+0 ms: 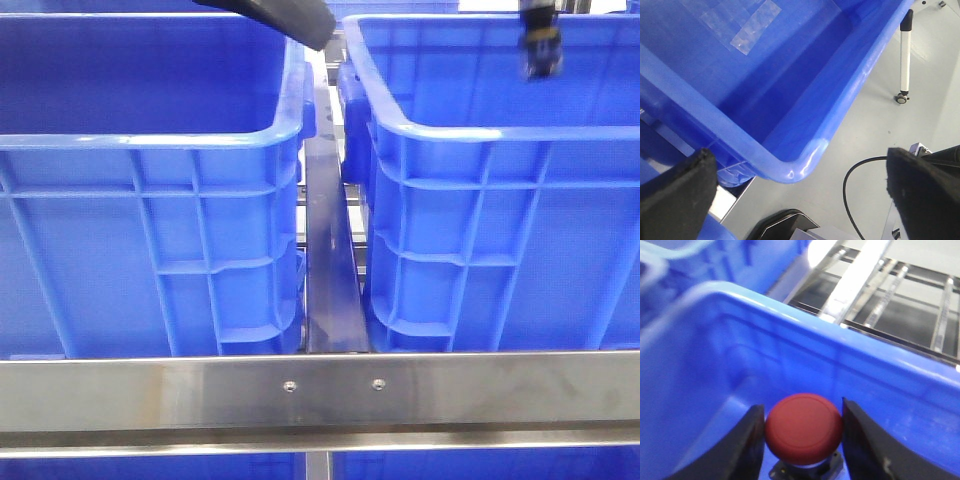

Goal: Pick red and yellow buttons and place in box
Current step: 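Carry the red button with the right gripper over the empty bin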

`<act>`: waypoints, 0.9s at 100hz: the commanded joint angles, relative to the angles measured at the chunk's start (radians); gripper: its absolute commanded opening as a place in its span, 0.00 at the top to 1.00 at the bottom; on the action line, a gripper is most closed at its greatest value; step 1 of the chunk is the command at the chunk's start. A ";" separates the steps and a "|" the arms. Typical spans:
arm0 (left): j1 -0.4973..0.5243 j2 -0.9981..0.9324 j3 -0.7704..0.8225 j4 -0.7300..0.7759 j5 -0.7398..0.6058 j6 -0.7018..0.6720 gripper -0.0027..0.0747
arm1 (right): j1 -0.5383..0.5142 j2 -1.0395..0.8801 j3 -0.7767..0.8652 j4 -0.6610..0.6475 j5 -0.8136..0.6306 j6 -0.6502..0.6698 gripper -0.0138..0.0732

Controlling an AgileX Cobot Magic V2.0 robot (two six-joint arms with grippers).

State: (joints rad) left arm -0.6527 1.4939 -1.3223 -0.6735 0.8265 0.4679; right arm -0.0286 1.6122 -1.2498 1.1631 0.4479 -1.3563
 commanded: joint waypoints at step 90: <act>-0.009 -0.038 -0.032 -0.049 -0.039 -0.001 0.14 | -0.006 0.250 -0.037 0.755 -0.015 -0.682 0.55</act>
State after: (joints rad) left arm -0.6527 1.4939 -1.3223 -0.6735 0.8244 0.4679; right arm -0.0286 1.9084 -1.2555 1.7982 0.3853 -2.0238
